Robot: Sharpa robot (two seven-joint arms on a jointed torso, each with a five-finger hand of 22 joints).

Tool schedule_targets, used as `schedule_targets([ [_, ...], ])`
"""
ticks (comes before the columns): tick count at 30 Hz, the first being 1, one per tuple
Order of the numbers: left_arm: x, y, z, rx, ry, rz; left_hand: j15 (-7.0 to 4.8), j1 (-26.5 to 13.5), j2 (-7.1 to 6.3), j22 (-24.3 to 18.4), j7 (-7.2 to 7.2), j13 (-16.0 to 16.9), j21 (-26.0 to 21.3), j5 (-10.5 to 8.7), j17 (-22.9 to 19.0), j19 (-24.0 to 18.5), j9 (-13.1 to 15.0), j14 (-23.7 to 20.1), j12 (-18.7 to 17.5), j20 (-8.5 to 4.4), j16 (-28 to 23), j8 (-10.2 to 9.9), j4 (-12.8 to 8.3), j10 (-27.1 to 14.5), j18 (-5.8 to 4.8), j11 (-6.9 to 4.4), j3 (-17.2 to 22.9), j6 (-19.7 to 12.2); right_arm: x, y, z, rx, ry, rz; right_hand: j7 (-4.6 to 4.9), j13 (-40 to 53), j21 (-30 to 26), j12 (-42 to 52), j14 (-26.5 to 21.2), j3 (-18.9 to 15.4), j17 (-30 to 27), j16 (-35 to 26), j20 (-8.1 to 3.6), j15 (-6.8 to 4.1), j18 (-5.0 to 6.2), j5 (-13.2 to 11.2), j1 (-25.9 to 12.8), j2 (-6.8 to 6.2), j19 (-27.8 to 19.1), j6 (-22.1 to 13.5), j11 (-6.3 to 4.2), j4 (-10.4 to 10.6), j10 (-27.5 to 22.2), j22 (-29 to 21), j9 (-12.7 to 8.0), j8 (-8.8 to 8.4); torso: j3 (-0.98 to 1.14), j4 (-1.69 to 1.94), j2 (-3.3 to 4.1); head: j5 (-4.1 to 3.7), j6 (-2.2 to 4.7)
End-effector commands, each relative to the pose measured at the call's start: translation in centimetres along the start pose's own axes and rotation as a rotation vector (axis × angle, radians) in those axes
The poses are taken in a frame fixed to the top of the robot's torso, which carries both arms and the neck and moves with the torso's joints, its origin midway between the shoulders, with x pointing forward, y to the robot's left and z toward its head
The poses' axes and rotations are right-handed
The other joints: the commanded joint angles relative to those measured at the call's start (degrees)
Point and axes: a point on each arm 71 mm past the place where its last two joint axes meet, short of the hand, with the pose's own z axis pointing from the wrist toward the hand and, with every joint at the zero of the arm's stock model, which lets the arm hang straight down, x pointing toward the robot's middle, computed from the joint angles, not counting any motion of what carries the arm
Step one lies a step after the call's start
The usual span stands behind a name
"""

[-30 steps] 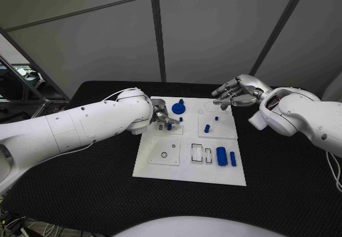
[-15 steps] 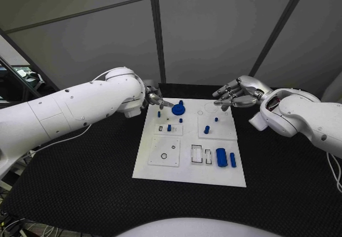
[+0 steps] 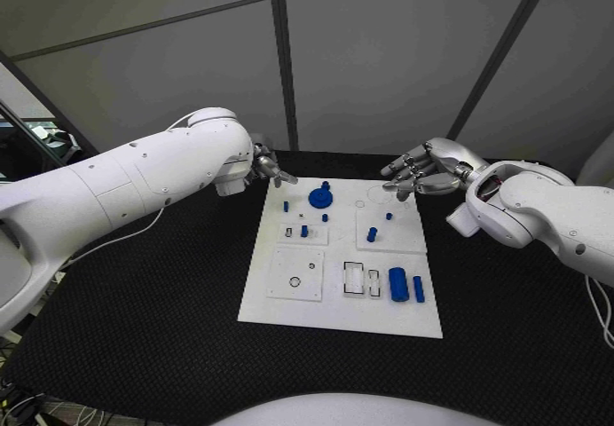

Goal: Assemble the parts on the task board

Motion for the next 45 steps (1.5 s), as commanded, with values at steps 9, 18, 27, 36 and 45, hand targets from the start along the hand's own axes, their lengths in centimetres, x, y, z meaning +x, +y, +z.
schedule_targets([
  [9,1.8,-0.1,2.0,0.003,0.108,0.053,0.46,0.9,0.8,0.1,0.5,9.3,-0.1,-0.14,10.6,-0.2,-0.6,4.6,0.4,0.14,0.2,-0.6,0.0,0.6,-1.09,0.54,-0.4,0.1,0.2,0.4,0.2,-0.019,0.007,0.0,0.26,-0.1,-0.3,-0.3,0.4,-0.3,-0.1,-0.2,0.07,0.01,0.62,0.1,-0.5,-0.1,0.5,0.1,0.12,-0.1,0.4,-0.1,0.0,-0.06,-0.04,-0.01,-0.1,0.16,-0.38],
  [18,2.6,-0.1,2.8,-0.007,0.124,0.049,0.49,0.9,0.97,0.2,0.54,9.3,-0.2,-0.15,10.6,-0.2,-0.8,4.6,0.5,0.17,0.2,-0.8,0.0,0.7,-1.1,0.58,-0.5,0.1,0.3,0.5,0.3,-0.022,0.01,0.001,0.26,-0.1,-0.3,-0.3,0.4,-0.3,-0.1,-0.2,0.07,0.01,0.62,0.1,-0.5,-0.1,0.5,0.1,0.12,-0.1,0.4,-0.1,0.0,-0.06,0.0,0.02,-0.13,0.16,-0.47],
  [27,2.8,0.1,3.1,-0.02,0.137,0.051,0.56,1.5,1.2,0.2,0.58,9.4,-0.2,-0.14,10.7,-0.1,-1.2,4.6,0.6,0.25,0.2,-1.1,-0.3,0.7,-1.1,0.64,-0.6,0.3,0.3,0.5,0.4,-0.023,0.011,0.001,0.26,-0.1,-0.3,-0.3,0.4,-0.3,-0.1,-0.2,0.07,0.01,0.62,0.1,-0.5,-0.1,0.5,0.1,0.12,-0.1,0.4,-0.1,0.0,-0.06,0.02,0.04,-0.14,0.2,-0.6],
  [36,3.0,0.1,3.2,-0.025,0.144,0.053,0.6,2.8,1.54,0.3,0.6,9.5,-0.2,-0.13,10.9,0.0,-1.7,4.6,0.8,0.33,0.4,-1.3,-0.9,0.7,-1.1,0.66,-0.6,0.6,0.3,0.5,0.4,-0.023,0.01,0.001,0.25,-0.1,-0.4,-0.3,0.4,-0.3,-0.1,-0.3,0.06,0.0,0.63,0.2,-0.5,0.01,0.5,0.1,0.12,-0.2,0.4,-0.2,0.0,-0.06,0.05,0.03,-0.16,0.16,-0.78],
  [45,3.1,0.1,3.3,-0.026,0.155,0.059,0.58,4.7,2.33,0.4,0.51,9.6,-0.3,-0.12,11.0,0.0,-2.2,4.6,0.8,0.34,0.5,-1.5,-2.0,0.6,-1.08,0.6,-0.3,0.9,0.4,0.6,0.4,-0.023,0.012,0.002,0.25,-0.1,-0.4,-0.3,0.4,-0.3,-0.1,-0.3,0.06,0.0,0.63,0.2,-0.5,0.01,0.5,0.1,0.12,-0.2,0.4,-0.2,0.0,-0.06,0.03,0.06,-0.18,0.19,-0.87],
])
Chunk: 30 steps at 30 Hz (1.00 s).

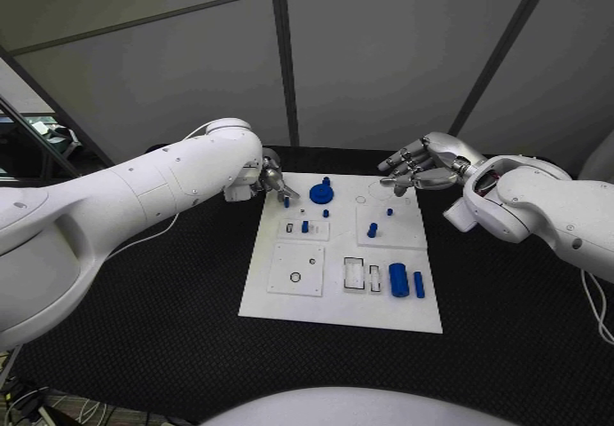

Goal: Assemble the parts on the task board

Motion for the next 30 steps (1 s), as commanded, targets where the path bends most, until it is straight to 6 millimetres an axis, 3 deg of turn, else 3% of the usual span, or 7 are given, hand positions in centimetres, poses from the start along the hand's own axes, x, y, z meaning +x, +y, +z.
schedule_targets([
  [1,0.04,-0.13,0.0,0.004,0.013,0.013,0.37,1.1,0.14,0.1,0.08,9.5,-0.3,-0.13,11.0,0.0,-0.2,4.4,0.3,0.34,0.2,-0.2,-0.6,0.6,-1.01,0.18,0.1,0.5,0.0,0.24,0.06,-0.015,0.005,-0.001,0.25,-0.1,-0.2,-0.3,0.4,-0.3,-0.1,-0.3,0.06,0.0,0.62,0.2,-0.5,0.01,0.5,0.1,0.12,-0.2,0.4,-0.1,0.0,-0.06,-0.01,-0.04,-0.02,0.11,-0.02],
  [10,0.06,-0.02,0.09,0.002,0.013,0.01,0.28,3.0,0.95,0.3,-0.05,9.5,-0.3,-0.12,11.0,0.0,-0.6,4.4,0.3,0.27,0.3,-0.4,-2.3,0.6,-1.02,0.07,0.5,0.7,0.02,0.26,0.08,-0.016,0.006,-0.001,0.25,-0.1,-0.2,-0.3,0.4,-0.3,-0.1,-0.3,0.06,0.0,0.62,0.2,-0.5,0.01,0.5,0.1,0.12,-0.2,0.4,-0.1,0.0,-0.06,0.0,-0.05,0.0,0.07,-0.23],
  [12,0.03,0.0,0.11,0.003,0.011,0.009,0.18,4.1,1.6,0.3,-0.16,9.5,-0.4,3.97,11.0,0.0,-0.8,4.4,0.2,0.18,0.2,-0.7,-3.0,0.6,-0.99,-0.04,1.1,0.6,0.02,0.26,0.08,-0.016,0.006,-0.001,0.25,-0.1,-0.2,-0.3,0.4,-0.3,-0.1,-0.3,0.06,0.0,0.62,0.2,-0.5,0.01,0.5,0.1,0.12,-0.2,0.4,-0.1,0.0,-0.06,0.01,-0.03,-0.03,0.07,-0.35],
  [13,0.03,0.0,0.12,0.003,0.011,0.009,0.18,4.3,1.71,0.4,-0.18,9.5,-0.4,4.83,11.0,0.0,-0.9,4.4,0.2,0.17,0.2,-0.8,-3.2,0.5,-1.0,-0.06,1.2,0.6,0.02,0.26,0.08,-0.016,0.006,-0.001,0.25,-0.1,-0.2,-0.3,0.4,-0.3,-0.1,-0.3,0.06,0.0,0.62,0.2,-0.5,0.01,0.5,0.1,0.12,-0.2,0.4,-0.1,0.0,-0.06,0.01,0.01,-0.04,0.02,-0.38],
  [17,0.0,0.04,0.16,0.005,0.01,0.007,0.15,5.1,2.16,0.4,-0.31,9.5,-0.5,5.38,11.0,0.0,-1.1,4.4,0.1,0.15,0.2,-0.8,-4.0,0.5,-1.0,-0.16,1.7,0.7,0.03,0.27,0.08,-0.016,0.006,-0.001,0.25,-0.1,-0.2,-0.3,0.4,-0.3,-0.1,-0.3,0.06,0.0,0.62,0.2,-0.5,0.01,0.5,0.1,0.12,-0.2,0.4,-0.1,0.0,-0.06,0.04,-0.01,-0.02,0.1,-0.34],
  [23,-0.15,-0.01,0.19,0.018,-0.008,-0.003,0.04,7.7,4.26,0.6,-0.4,9.5,-0.5,6.44,11.1,0.1,-1.6,4.5,0.1,0.03,0.3,-1.2,-6.4,0.6,-1.02,-0.29,4.0,0.4,0.03,0.27,0.09,-0.016,0.007,-0.001,0.25,-0.1,-0.2,-0.3,0.4,-0.3,-0.1,-0.3,0.06,0.0,0.62,0.2,-0.5,0.01,0.5,0.1,0.12,-0.2,0.4,-0.1,0.0,-0.06,0.0,-0.06,0.01,0.17,-0.3],
  [30,-0.23,-0.05,0.21,0.039,-0.013,-0.037,0.23,8.8,5.53,1.0,0.04,9.4,-0.5,14.42,11.4,0.1,-1.5,4.6,0.1,0.07,0.6,-1.2,-9.9,0.7,-1.06,-0.04,8.0,0.1,0.04,0.25,0.09,-0.015,0.009,0.0,0.25,-0.1,-0.2,-0.3,0.4,-0.3,-0.1,-0.3,0.06,0.0,0.62,0.2,-0.5,0.01,0.5,0.1,0.12,-0.2,0.4,-0.1,0.0,-0.06,0.02,-0.05,-0.04,0.28,-0.33],
])
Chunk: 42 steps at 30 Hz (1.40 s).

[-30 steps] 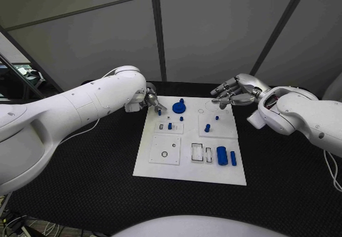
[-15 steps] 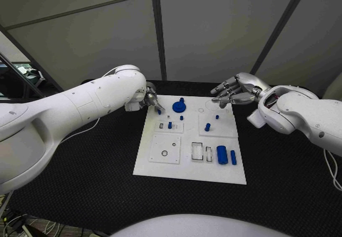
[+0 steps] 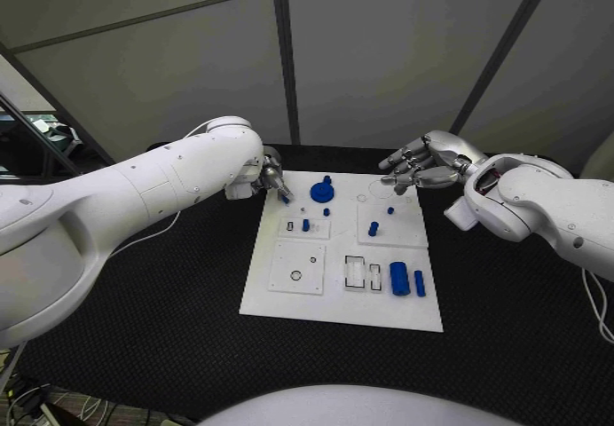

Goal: Assemble the parts on the task board

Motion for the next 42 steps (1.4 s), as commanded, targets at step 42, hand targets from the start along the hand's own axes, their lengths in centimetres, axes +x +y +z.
schedule_targets([
  [42,3.6,1.8,-4.6,0.094,-0.042,-0.005,-0.53,-5.5,-1.59,1.7,-0.34,4.2,0.1,15.13,12.6,0.9,2.9,5.1,0.6,-0.13,1.5,2.9,-8.4,1.4,-1.24,-0.4,12.2,1.6,-0.4,-0.2,-0.2,-0.001,0.003,-0.003,0.24,-0.2,-0.4,-0.3,0.5,-0.3,-0.1,-0.5,0.06,0.0,0.62,0.2,-0.5,0.12,0.7,0.1,0.11,-0.2,0.5,-0.2,0.0,-0.05,-0.05,0.0,0.03,1.0,-0.09],
])
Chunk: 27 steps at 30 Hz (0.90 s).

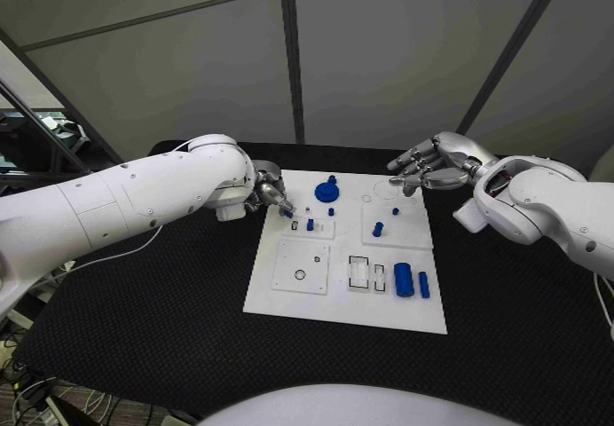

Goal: Assemble the parts on the task board

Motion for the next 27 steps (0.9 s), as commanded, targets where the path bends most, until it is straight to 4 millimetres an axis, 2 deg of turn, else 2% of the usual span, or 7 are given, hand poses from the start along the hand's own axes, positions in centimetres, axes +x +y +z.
schedule_targets([
  [1,0.0,0.1,-0.1,-0.02,-0.047,0.034,-0.51,-0.5,-0.34,0.1,-0.51,9.5,0.1,0.71,12.6,0.5,0.2,5.3,-0.2,-0.14,0.4,0.3,-8.1,1.3,-0.87,-0.31,8.3,1.0,-0.1,0.2,0.0,-0.011,0.005,-0.001,0.25,-0.1,-0.4,-0.3,0.5,-0.3,-0.1,-0.3,0.04,0.0,0.62,0.2,-0.5,0.13,0.2,0.1,-0.1,-0.2,0.3,-0.1,0.0,-0.05,-0.01,-0.01,0.03,-0.09,-0.05],
  [17,0.2,0.0,-0.1,-0.019,-0.051,0.033,-0.52,-0.7,-0.39,0.2,-0.54,9.5,0.2,0.96,12.6,0.5,0.2,5.3,-0.2,-0.16,0.5,0.4,-8.2,1.4,-0.89,-0.33,8.5,1.1,-0.1,0.2,0.0,-0.011,0.005,-0.001,0.25,-0.1,-0.4,-0.3,0.5,-0.3,-0.1,-0.3,0.04,0.0,0.62,0.2,-0.5,0.13,0.2,0.1,-0.1,-0.2,0.3,-0.1,0.0,-0.05,-0.01,-0.01,0.03,-0.09,-0.05],
  [18,0.4,-0.1,0.0,-0.016,-0.046,0.035,-0.58,-1.1,-0.57,0.3,-0.6,9.5,0.2,1.68,12.8,0.7,0.3,5.4,0.0,-0.21,0.6,0.5,-8.5,1.5,-0.92,-0.39,8.9,1.3,0.0,0.2,0.0,-0.011,0.005,-0.001,0.25,-0.1,-0.4,-0.3,0.5,-0.3,-0.1,-0.3,0.04,0.0,0.62,0.2,-0.5,0.13,0.2,0.1,-0.1,-0.2,0.3,-0.1,0.0,-0.05,-0.01,0.02,0.05,-0.24,-0.25],
  [27,2.1,-1.0,-0.1,0.008,-0.007,0.057,-0.6,-1.2,-0.62,0.4,-0.62,9.5,0.3,1.84,12.8,0.7,0.4,5.4,0.1,-0.22,0.7,0.6,-8.6,1.6,-0.93,-0.41,9.0,1.4,0.0,0.2,0.2,-0.013,0.009,0.0,0.25,-0.1,-0.4,-0.3,0.5,-0.3,-0.1,-0.3,0.04,0.0,0.62,0.2,-0.5,0.13,0.2,0.1,-0.1,-0.2,0.3,-0.1,0.0,-0.05,-0.03,-0.04,0.03,-0.19,-0.34],
])
